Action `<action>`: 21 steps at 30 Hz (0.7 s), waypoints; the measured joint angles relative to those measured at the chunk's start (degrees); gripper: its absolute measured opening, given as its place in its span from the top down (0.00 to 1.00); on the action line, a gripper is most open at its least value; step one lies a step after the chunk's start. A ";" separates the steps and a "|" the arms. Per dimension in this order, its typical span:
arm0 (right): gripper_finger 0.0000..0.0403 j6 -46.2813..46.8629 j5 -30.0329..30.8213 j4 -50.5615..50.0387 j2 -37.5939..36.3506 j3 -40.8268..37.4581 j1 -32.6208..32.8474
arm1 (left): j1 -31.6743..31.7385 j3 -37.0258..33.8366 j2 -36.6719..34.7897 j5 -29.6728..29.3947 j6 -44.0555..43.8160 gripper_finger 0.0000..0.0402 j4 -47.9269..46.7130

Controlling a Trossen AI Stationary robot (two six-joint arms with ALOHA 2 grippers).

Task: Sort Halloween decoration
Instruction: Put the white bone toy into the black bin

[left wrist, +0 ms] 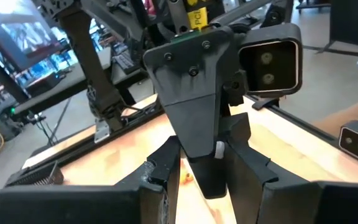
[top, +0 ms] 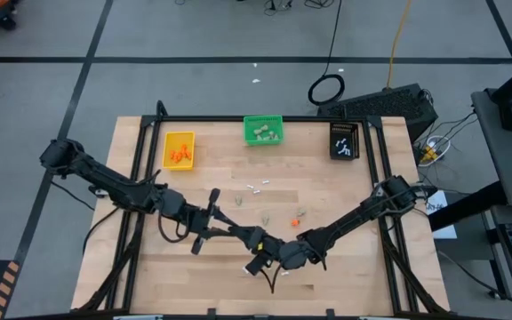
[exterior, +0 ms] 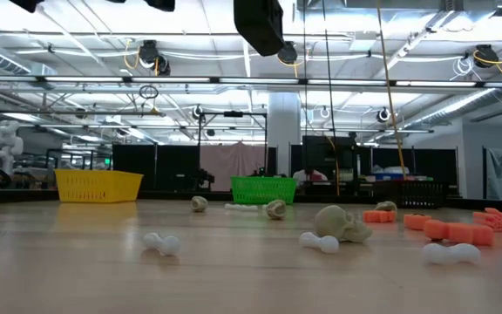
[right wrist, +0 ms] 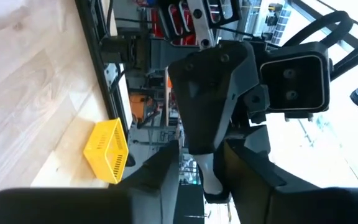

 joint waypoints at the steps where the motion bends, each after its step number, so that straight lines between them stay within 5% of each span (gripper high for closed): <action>1: 0.74 0.00 0.19 -0.02 0.00 0.00 0.10 | -0.03 0.00 0.00 -0.46 -0.79 0.75 0.00; 21: 0.99 1.21 0.42 -0.42 -0.02 0.00 0.31 | -0.09 0.00 -0.04 -1.43 -5.72 0.70 -0.20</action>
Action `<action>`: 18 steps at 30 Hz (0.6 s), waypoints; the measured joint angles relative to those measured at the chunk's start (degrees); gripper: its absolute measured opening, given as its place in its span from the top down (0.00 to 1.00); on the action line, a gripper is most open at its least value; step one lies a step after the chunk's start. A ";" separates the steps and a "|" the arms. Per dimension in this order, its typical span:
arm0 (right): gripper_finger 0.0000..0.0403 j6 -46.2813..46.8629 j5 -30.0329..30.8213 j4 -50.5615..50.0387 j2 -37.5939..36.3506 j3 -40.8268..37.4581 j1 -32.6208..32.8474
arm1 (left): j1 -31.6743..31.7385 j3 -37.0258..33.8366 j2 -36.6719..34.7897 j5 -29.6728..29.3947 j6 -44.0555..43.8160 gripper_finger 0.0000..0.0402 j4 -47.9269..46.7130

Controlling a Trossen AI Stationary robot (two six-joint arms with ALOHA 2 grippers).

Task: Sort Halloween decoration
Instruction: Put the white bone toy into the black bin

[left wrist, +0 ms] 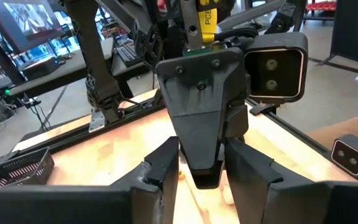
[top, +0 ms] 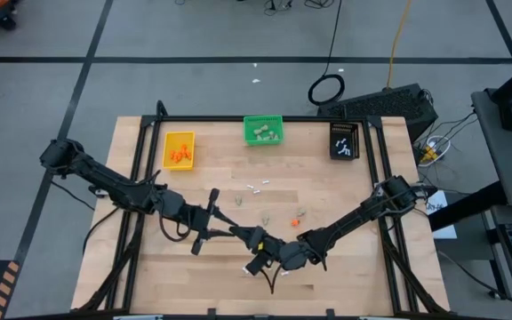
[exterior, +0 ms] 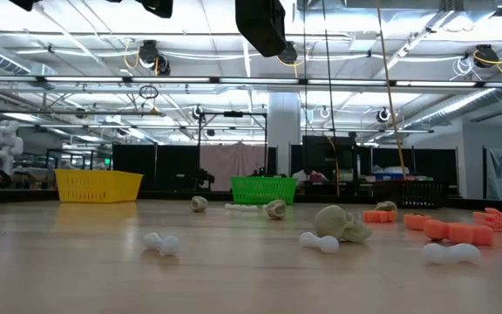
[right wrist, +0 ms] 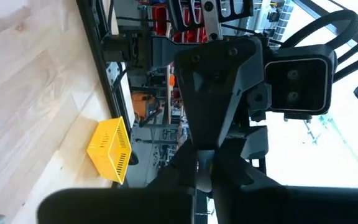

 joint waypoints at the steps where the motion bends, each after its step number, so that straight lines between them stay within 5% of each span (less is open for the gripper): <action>1: 0.99 0.50 -0.02 0.00 0.00 0.00 0.00 | 0.00 0.00 0.00 0.00 -0.52 0.67 0.12; 12: 0.99 5.73 2.75 -0.96 0.00 -0.02 0.57 | 0.03 0.02 -0.50 3.88 -5.78 0.36 0.06; 18: 0.99 17.22 9.00 -0.86 0.00 -0.02 1.75 | 0.03 0.03 -2.44 0.02 -5.75 0.31 -2.41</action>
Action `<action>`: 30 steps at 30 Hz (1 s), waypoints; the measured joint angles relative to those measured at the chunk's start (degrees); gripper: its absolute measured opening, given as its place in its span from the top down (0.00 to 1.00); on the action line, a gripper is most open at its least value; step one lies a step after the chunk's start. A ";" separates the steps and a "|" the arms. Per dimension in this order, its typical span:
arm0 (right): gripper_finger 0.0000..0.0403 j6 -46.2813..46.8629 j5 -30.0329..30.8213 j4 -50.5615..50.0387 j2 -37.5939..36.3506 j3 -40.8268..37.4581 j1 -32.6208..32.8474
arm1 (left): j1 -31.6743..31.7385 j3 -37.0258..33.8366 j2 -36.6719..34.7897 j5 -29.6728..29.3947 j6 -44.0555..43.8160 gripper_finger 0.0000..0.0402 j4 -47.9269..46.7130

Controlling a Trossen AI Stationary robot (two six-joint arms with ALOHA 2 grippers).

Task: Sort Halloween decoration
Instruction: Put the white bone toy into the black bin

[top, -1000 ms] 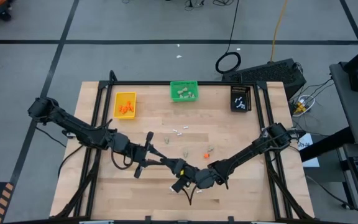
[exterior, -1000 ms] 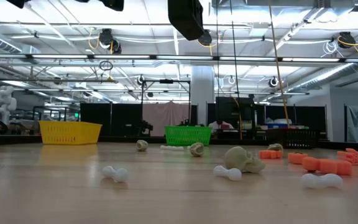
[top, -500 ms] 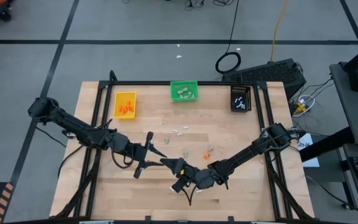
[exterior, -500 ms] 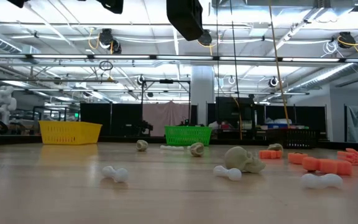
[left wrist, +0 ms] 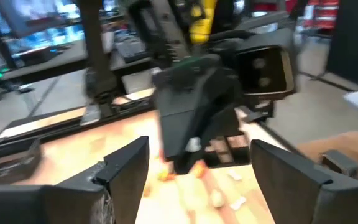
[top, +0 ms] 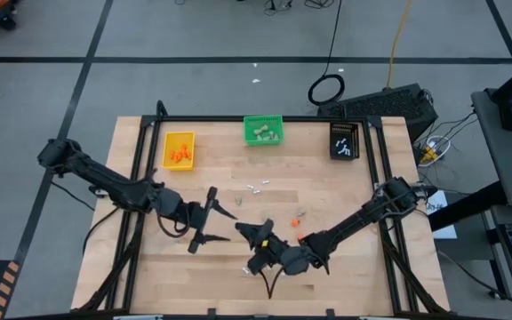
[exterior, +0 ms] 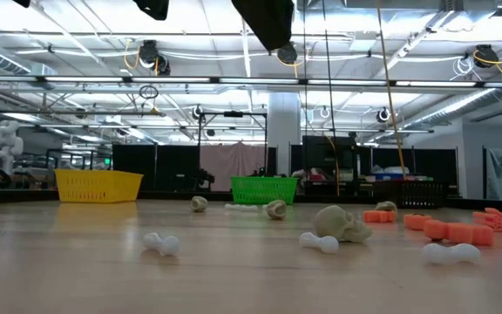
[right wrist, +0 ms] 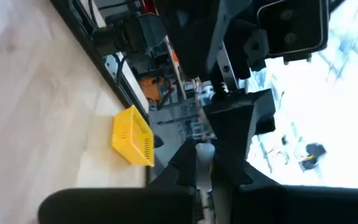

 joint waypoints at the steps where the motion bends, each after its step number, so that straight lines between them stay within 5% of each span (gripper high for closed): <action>1: 0.99 1.48 0.15 -0.37 0.00 0.00 0.19 | -0.01 0.01 -0.37 -0.96 0.01 0.31 -0.58; 7: 0.99 7.95 2.95 -8.59 -1.04 -0.01 1.01 | -0.01 0.01 -2.61 -5.40 -0.12 0.31 -4.72; 11: 0.99 23.60 3.21 -25.47 -5.59 -0.04 0.84 | 0.00 0.01 -4.73 -8.05 -2.28 0.31 -8.54; 18: 0.99 56.53 -13.98 -51.63 -14.09 -0.04 -2.40 | -0.01 0.01 -7.00 -9.18 -2.97 0.31 -11.08; 24: 1.00 69.88 -26.37 -66.34 -19.80 -0.04 -7.62 | -0.01 0.01 -6.99 -9.18 -4.10 0.31 -12.60; 30: 0.99 73.28 -43.11 -74.72 -24.79 -0.04 -15.18 | -0.01 0.01 -6.96 -9.18 -6.39 0.31 -14.27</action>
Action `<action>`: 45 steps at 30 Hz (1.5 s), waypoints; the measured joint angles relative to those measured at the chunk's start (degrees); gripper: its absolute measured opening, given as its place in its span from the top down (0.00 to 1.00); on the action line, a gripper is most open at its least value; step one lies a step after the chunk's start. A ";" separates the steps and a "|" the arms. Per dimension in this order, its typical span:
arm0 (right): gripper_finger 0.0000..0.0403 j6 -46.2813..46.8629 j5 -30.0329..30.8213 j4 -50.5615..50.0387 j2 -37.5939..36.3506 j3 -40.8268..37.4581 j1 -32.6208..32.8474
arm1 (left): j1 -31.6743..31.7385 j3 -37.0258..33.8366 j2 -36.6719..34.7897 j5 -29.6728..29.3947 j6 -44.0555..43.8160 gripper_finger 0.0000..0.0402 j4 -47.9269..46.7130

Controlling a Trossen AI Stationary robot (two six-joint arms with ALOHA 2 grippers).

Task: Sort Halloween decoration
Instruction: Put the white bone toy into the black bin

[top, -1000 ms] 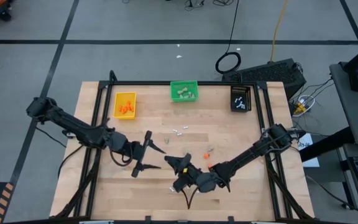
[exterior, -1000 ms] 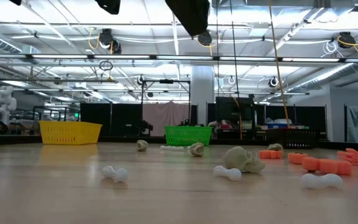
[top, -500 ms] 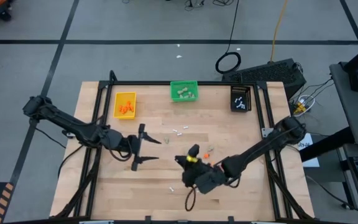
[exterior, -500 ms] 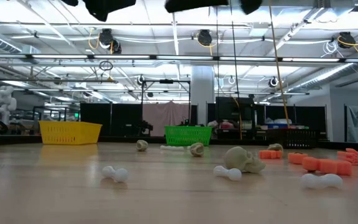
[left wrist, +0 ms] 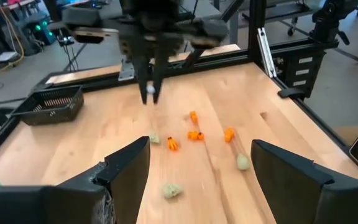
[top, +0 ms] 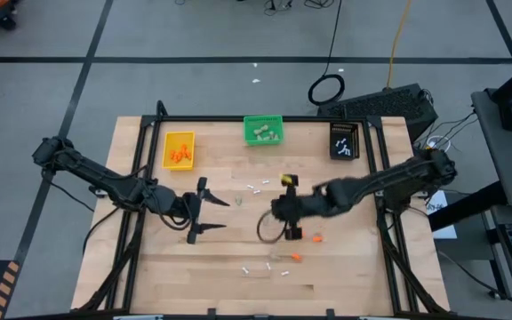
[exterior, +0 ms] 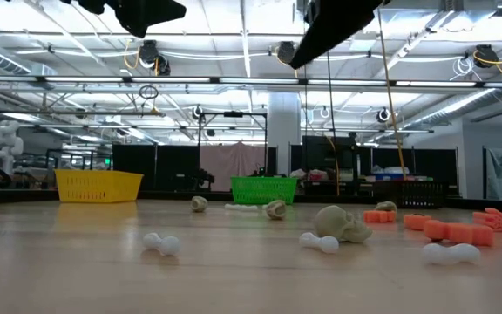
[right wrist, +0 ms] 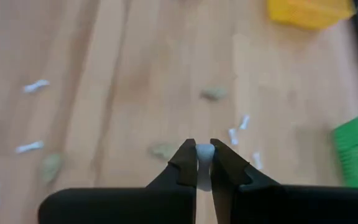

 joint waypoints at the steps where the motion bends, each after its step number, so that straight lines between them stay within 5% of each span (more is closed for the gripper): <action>1: 0.99 0.53 -2.76 -0.86 -0.87 0.00 -1.57 | 0.00 0.00 0.05 0.00 -0.63 0.31 0.02; 6: 0.99 6.17 -12.86 -5.84 -4.45 0.00 -11.13 | 0.02 0.00 0.83 0.00 -2.04 0.31 0.05; 22: 0.99 8.97 -14.09 -26.08 -6.86 0.00 -42.25 | 0.00 0.00 9.06 0.00 -2.74 0.31 0.79; 37: 0.98 7.46 -11.09 -33.19 -6.90 -0.21 -53.47 | 0.00 0.00 11.65 0.00 -2.70 0.31 0.70; 45: 0.98 7.83 -10.99 -29.96 -6.86 -7.54 -57.45 | 0.00 0.00 11.65 0.02 -2.68 0.31 0.67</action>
